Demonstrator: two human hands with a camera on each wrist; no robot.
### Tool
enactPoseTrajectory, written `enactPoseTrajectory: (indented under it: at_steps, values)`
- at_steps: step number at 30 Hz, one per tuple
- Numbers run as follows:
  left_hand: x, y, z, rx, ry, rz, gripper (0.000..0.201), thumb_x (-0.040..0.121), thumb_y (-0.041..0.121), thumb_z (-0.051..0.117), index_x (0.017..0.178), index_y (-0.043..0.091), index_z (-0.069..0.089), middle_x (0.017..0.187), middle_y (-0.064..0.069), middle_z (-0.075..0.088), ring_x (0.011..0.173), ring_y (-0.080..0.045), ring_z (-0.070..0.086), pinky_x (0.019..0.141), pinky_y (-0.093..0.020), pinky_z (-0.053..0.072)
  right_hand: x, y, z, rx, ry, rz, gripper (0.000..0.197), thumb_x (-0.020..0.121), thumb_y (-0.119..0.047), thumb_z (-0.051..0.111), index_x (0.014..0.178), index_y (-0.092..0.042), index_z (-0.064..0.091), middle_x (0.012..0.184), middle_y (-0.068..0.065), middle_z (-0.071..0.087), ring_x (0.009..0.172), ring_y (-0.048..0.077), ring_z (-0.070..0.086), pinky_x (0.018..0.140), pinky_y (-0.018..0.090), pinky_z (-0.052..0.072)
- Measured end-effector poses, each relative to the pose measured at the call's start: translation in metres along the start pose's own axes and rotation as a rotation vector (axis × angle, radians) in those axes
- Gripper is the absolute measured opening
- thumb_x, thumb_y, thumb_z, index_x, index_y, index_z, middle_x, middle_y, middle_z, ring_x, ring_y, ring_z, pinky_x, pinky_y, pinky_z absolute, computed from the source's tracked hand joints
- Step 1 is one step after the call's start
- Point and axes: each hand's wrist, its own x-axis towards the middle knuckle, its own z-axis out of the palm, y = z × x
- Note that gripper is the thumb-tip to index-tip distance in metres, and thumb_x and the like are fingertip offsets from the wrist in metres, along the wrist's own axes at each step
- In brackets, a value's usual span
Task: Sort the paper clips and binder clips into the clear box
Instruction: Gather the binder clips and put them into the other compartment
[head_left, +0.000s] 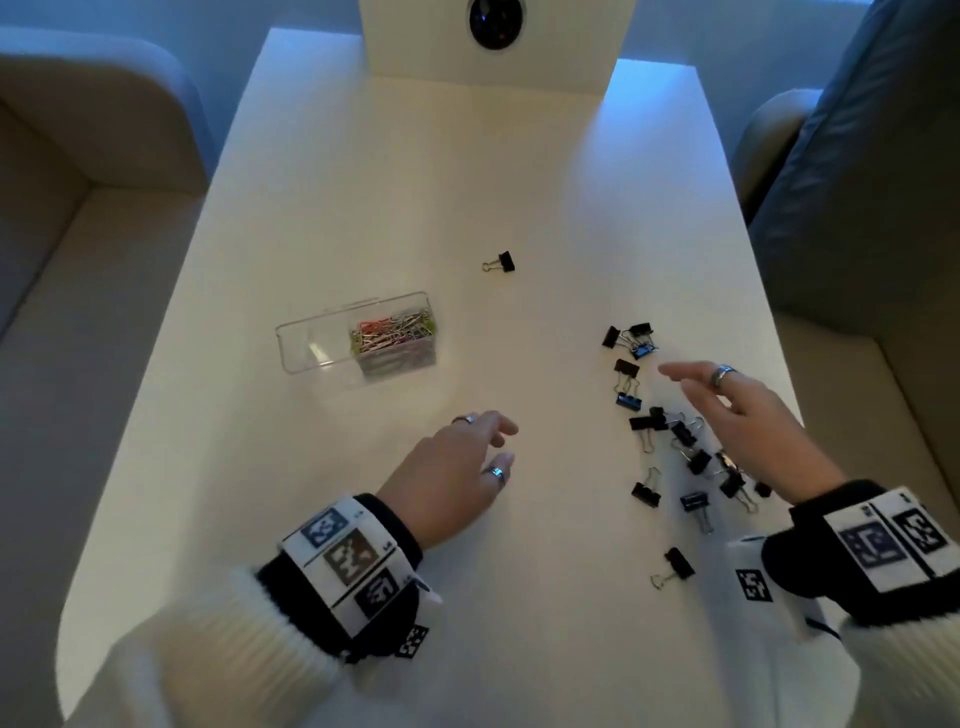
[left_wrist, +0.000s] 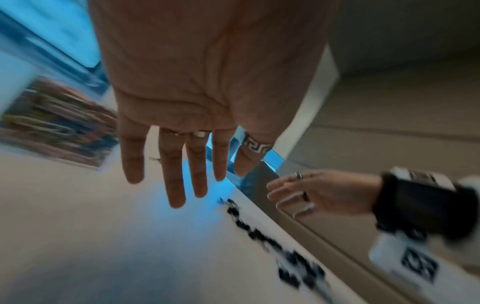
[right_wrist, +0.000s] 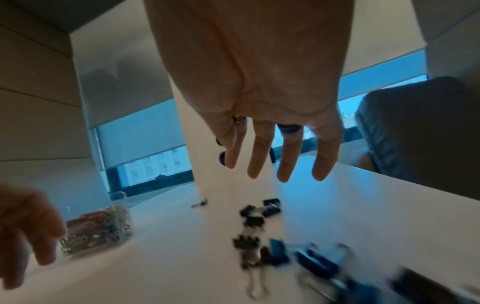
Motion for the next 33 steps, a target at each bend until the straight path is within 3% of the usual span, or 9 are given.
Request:
enactPoseTrajectory:
  at_steps: [3,5,7,11,20,23,26,29,33]
  values:
    - [0.006,0.029,0.035,0.362,-0.075,0.132,0.041,0.094,0.031,0.040,0.134,0.027,0.035,0.141,0.004,0.037,0.131,-0.015,0.035,0.112,-0.037,0.017,-0.004,0.044,-0.009,0.045,0.042,0.043,0.033,0.098,-0.013,0.033,0.119,-0.024,0.055,0.112,0.004,0.056,0.059,-0.007,0.045,0.056,0.007,0.038]
    - [0.009,0.051,0.057,0.446,-0.156,0.235,0.046,0.094,0.030,0.040,0.139,0.025,0.029,0.151,0.000,0.023,0.140,-0.017,0.018,0.116,-0.049,0.002,-0.004,0.074,-0.012,-0.063,0.076,0.043,0.035,0.096,-0.012,0.036,0.125,-0.028,0.049,0.129,0.010,0.048,0.093,0.007,0.051,0.085,0.021,0.043]
    - [0.012,0.066,0.080,0.517,-0.234,0.358,0.052,0.095,0.029,0.040,0.143,0.024,0.019,0.156,-0.002,0.007,0.144,-0.022,0.003,0.114,-0.056,-0.005,-0.007,0.098,-0.015,-0.175,0.041,0.097,0.041,0.096,-0.019,0.041,0.136,-0.025,0.039,0.145,0.010,0.034,0.132,0.023,0.027,0.110,0.040,0.021]
    - [0.021,0.085,0.120,0.606,-0.388,0.536,0.060,0.097,0.030,0.037,0.147,0.026,0.003,0.156,0.000,-0.013,0.143,-0.026,-0.016,0.113,-0.055,-0.009,-0.021,0.131,-0.012,-0.341,-0.135,0.188,0.062,0.089,-0.037,0.052,0.143,-0.027,0.023,0.152,0.006,0.017,0.141,0.025,0.009,0.115,0.042,0.013]
    - [0.030,0.071,0.134,0.715,-0.436,0.312,0.057,0.099,0.035,0.025,0.147,0.027,-0.006,0.153,0.007,-0.020,0.131,-0.016,-0.031,0.111,-0.047,-0.016,-0.024,0.148,-0.017,-0.282,-0.092,0.037,0.048,0.081,-0.018,0.066,0.126,-0.025,0.051,0.121,0.004,0.039,0.114,0.024,0.042,0.101,0.036,0.038]
    - [0.030,0.062,0.126,0.588,-0.147,0.340,0.051,0.096,0.033,0.026,0.146,0.022,0.018,0.155,0.003,0.006,0.142,-0.019,0.001,0.115,-0.039,0.009,-0.019,0.140,-0.020,-0.195,-0.138,-0.003,0.046,0.082,-0.010,0.064,0.123,-0.025,0.052,0.110,-0.003,0.039,0.103,0.016,0.045,0.094,0.028,0.041]
    - [0.036,0.059,0.124,0.339,0.143,0.280,0.044,0.082,0.021,0.057,0.125,0.016,0.052,0.132,-0.007,0.054,0.116,-0.025,0.057,0.093,-0.035,0.050,-0.015,0.138,-0.023,-0.141,-0.138,0.005,0.043,0.080,-0.007,0.066,0.118,-0.025,0.055,0.104,-0.003,0.044,0.100,0.019,0.049,0.094,0.033,0.045]
    - [0.051,0.068,0.119,0.191,0.199,0.144,0.055,0.083,0.017,0.061,0.135,0.016,0.042,0.143,-0.005,0.040,0.126,-0.025,0.045,0.102,-0.033,0.041,-0.014,0.139,-0.023,-0.108,-0.146,0.012,0.041,0.078,-0.005,0.066,0.110,-0.030,0.056,0.097,-0.004,0.050,0.092,0.019,0.054,0.088,0.036,0.049]
    - [0.069,0.074,0.117,0.327,0.137,0.128,0.052,0.090,0.007,0.044,0.140,0.019,0.035,0.144,0.000,0.037,0.130,-0.019,0.036,0.104,-0.028,0.035,-0.013,0.138,-0.026,-0.023,-0.110,-0.027,0.038,0.079,-0.005,0.066,0.107,-0.026,0.054,0.091,-0.006,0.051,0.081,0.006,0.055,0.074,0.019,0.050]
